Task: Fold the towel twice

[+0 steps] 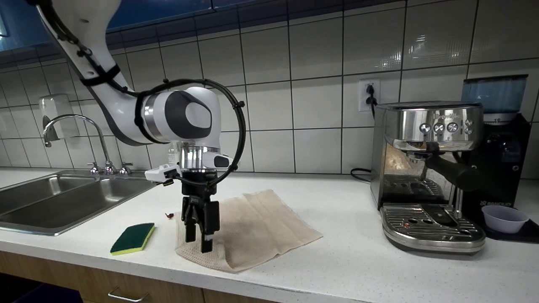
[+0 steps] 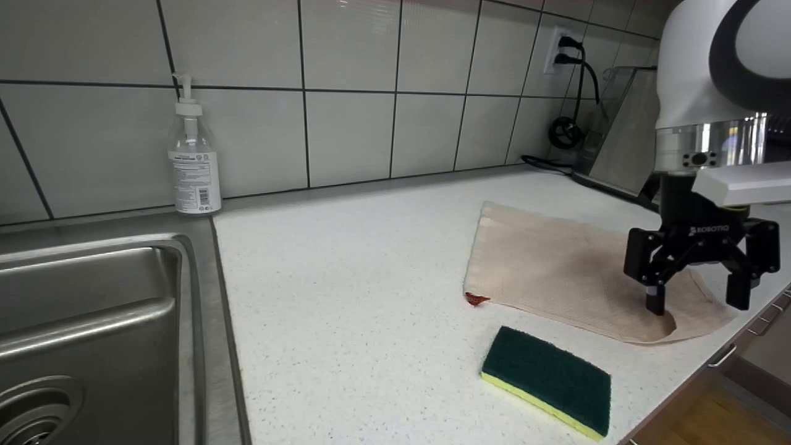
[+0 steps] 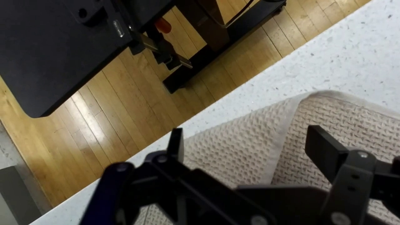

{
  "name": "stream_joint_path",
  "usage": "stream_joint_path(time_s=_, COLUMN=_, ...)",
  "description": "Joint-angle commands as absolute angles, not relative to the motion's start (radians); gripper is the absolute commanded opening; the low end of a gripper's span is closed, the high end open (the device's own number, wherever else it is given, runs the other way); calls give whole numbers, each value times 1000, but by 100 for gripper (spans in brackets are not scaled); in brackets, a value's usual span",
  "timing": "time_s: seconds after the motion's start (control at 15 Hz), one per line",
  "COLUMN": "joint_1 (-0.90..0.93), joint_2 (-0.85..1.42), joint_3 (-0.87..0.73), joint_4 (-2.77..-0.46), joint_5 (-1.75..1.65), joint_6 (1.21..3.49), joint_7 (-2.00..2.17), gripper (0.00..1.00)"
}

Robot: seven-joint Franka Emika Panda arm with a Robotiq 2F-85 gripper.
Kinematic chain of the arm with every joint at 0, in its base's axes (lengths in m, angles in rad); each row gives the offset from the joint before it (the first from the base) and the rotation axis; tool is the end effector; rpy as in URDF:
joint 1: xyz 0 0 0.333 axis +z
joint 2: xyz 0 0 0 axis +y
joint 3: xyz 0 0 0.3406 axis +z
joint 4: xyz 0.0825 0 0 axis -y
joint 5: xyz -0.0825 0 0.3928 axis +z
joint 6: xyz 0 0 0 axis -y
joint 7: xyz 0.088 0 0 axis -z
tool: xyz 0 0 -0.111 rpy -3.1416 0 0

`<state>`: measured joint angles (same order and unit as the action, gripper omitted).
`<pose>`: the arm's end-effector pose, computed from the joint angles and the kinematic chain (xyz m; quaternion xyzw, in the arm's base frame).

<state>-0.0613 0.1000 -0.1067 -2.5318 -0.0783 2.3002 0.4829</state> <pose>0.4205 -0.0741 0.2278 0.9433 -0.2867 -0.1581 0.0552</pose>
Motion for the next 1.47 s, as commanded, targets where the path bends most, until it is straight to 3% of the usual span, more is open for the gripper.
stream_joint_path(time_s=0.0, joint_1=-58, joint_2=123, joint_3=-117, joint_4=-2509, joint_5=-105, joint_6=2294, joint_7=529, gripper=100)
stream_joint_path(time_s=0.6, joint_1=-54, joint_2=139, joint_3=-129, joint_4=-2502, joint_5=-112, joint_6=2290, joint_7=556, gripper=100)
stream_joint_path(time_s=0.67, joint_1=-54, joint_2=140, joint_3=-130, joint_4=-2502, joint_5=-113, joint_6=2290, joint_7=559, gripper=94)
stream_joint_path(time_s=0.73, joint_1=-53, joint_2=141, joint_3=-130, joint_4=-2501, joint_5=-113, joint_6=2290, joint_7=560, gripper=73)
stream_joint_path(time_s=0.93, joint_1=-53, joint_2=142, joint_3=-130, joint_4=-2499, joint_5=-114, joint_6=2289, joint_7=563, gripper=61)
stream_joint_path(time_s=1.4, joint_1=-50, joint_2=142, joint_3=-129, joint_4=-2497, joint_5=-121, joint_6=2287, joint_7=567, gripper=5)
